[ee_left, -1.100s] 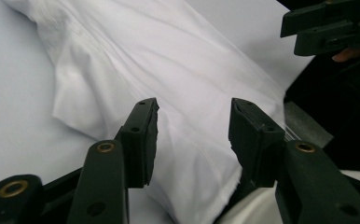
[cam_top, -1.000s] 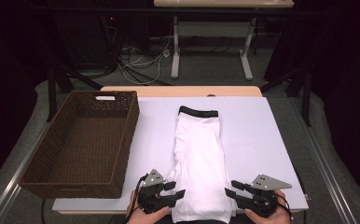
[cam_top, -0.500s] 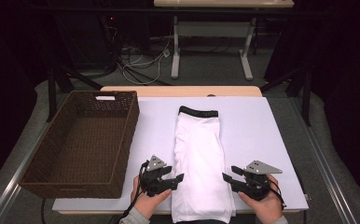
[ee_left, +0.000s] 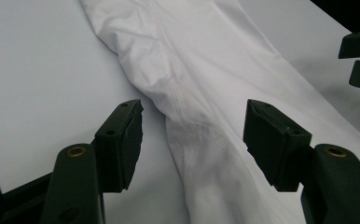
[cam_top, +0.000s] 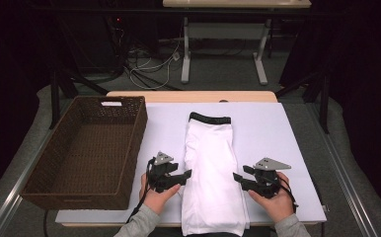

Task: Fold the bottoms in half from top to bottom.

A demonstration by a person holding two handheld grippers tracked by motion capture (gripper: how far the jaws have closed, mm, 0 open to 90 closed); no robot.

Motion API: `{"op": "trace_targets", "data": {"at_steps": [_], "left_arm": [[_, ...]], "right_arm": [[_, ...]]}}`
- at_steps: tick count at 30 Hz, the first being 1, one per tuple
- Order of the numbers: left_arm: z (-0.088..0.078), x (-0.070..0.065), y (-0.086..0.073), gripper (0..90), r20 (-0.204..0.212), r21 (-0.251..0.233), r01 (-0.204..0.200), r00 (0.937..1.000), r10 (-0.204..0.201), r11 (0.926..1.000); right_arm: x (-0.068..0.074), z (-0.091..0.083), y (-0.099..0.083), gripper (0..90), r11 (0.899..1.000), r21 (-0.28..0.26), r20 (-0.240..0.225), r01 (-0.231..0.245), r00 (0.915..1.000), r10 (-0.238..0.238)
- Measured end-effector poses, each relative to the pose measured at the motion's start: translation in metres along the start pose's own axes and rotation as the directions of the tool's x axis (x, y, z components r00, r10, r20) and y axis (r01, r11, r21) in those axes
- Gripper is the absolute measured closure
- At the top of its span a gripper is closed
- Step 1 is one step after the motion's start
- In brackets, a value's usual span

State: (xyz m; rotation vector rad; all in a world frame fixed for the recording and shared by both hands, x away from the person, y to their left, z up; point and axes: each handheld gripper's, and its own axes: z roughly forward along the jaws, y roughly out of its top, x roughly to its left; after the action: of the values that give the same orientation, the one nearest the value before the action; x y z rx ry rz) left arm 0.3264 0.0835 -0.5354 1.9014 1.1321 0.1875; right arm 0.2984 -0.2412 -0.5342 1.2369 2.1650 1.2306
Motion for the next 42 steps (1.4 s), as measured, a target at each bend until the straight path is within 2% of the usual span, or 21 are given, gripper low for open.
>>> {"op": "trace_targets", "data": {"at_steps": [5, 9, 12, 17, 24, 30, 36, 40, 42], "left_arm": [[0.004, 0.006, 0.018, 37.4, 0.011, -0.018, -0.002, 0.9999, 0.002, 0.9998], [0.008, 0.011, 0.034, 37.4, 0.029, -0.045, -0.002, 0.9996, 0.003, 0.999], [0.011, 0.013, 0.044, 37.4, 0.026, -0.052, 0.0, 0.9997, 0.002, 0.9986], [0.018, 0.017, 0.059, 37.3, 0.001, -0.059, -0.043, 0.9991, 0.044, 0.9973], [0.028, 0.024, 0.078, 36.9, -0.034, -0.06, -0.07, 0.9971, 0.068, 0.9957], [0.035, 0.028, 0.094, 36.0, -0.032, -0.095, -0.072, 0.9971, 0.07, 0.9929], [0.044, 0.036, 0.105, 36.1, -0.043, -0.077, -0.074, 0.9966, 0.071, 0.9943], [0.052, 0.042, 0.114, 36.1, -0.043, -0.071, -0.06, 0.9974, 0.057, 0.9957], [0.056, 0.045, 0.117, 36.0, -0.036, -0.07, -0.052, 0.9981, 0.05, 0.9962]], "right_arm": [[-0.008, 0.008, 0.015, 44.2, 1.0, 0.02, 0.003, 0.013, 0.9999, -0.013], [-0.015, 0.012, 0.028, 43.2, 1.0, 0.02, 0.004, 0.009, 0.9999, -0.009], [-0.022, 0.014, 0.038, 42.4, 1.0, 0.019, 0.01, 0.016, 0.9998, -0.016], [-0.029, 0.018, 0.056, 42.0, 0.999, 0.017, 0.024, 0.034, 0.9991, -0.035], [-0.038, 0.031, 0.077, 41.1, 0.996, 0.029, 0.042, 0.081, 0.9958, -0.082], [-0.046, 0.044, 0.091, 43.0, 0.997, 0.059, 0.043, 0.053, 0.9975, -0.055], [-0.053, 0.054, 0.104, 44.3, 0.997, 0.07, 0.055, 0.035, 0.9977, -0.039], [-0.058, 0.061, 0.111, 43.6, 0.997, 0.058, 0.058, 0.048, 0.9969, -0.052], [-0.061, 0.066, 0.114, 43.8, 0.997, 0.064, 0.062, 0.032, 0.9974, -0.036]]}}
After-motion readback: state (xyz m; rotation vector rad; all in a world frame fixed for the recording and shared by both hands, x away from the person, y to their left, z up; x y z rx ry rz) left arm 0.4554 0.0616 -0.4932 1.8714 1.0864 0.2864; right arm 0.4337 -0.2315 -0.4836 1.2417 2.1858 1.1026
